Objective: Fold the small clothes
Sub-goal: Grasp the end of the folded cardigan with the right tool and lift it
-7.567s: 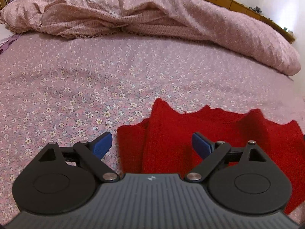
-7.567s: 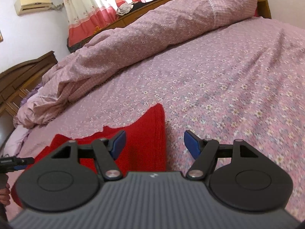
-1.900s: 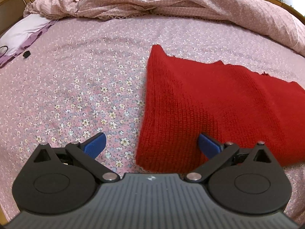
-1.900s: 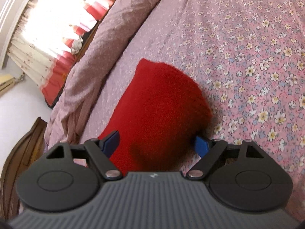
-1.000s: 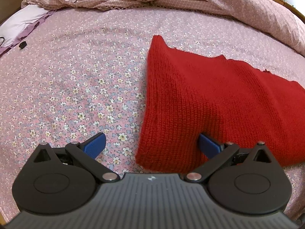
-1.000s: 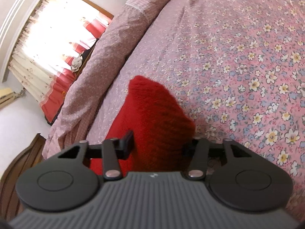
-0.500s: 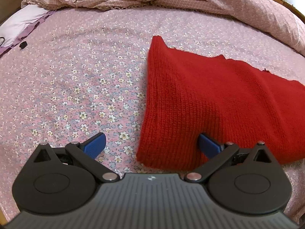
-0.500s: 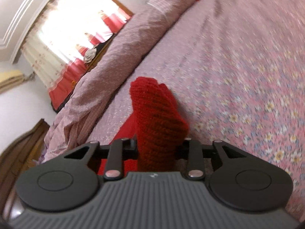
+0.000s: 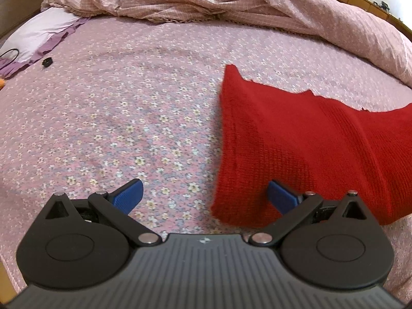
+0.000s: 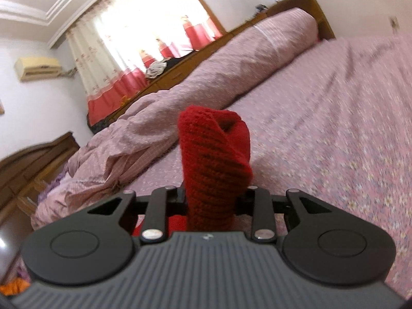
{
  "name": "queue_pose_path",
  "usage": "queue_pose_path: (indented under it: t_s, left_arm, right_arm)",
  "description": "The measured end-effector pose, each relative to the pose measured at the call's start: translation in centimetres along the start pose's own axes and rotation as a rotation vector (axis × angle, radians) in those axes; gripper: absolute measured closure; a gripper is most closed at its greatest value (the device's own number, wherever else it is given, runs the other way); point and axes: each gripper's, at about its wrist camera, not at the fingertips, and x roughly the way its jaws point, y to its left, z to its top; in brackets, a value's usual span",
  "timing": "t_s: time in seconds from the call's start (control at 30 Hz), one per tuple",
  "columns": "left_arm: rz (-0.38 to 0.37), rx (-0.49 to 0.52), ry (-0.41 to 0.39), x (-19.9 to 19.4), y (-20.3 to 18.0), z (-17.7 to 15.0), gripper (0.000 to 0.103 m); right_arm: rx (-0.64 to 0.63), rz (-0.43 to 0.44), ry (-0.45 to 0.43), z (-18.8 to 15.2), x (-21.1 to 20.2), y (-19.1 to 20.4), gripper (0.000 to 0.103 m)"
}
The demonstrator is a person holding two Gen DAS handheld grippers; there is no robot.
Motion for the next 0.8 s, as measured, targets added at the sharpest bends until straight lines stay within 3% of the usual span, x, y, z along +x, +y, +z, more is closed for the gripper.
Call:
queue_pose_path:
  t_s: [0.53,0.8]
  left_arm:
    - [0.040,-0.078,-0.025,-1.7,4.4,-0.6,0.000]
    - [0.052,-0.123,-0.026,-2.0,6.7,-1.2,0.000]
  right_arm:
    - [-0.371,0.114,-0.024,0.2,-0.2,10.4,0.072]
    - [-0.575,0.189,0.091,-3.6,1.5,15.7,0.072]
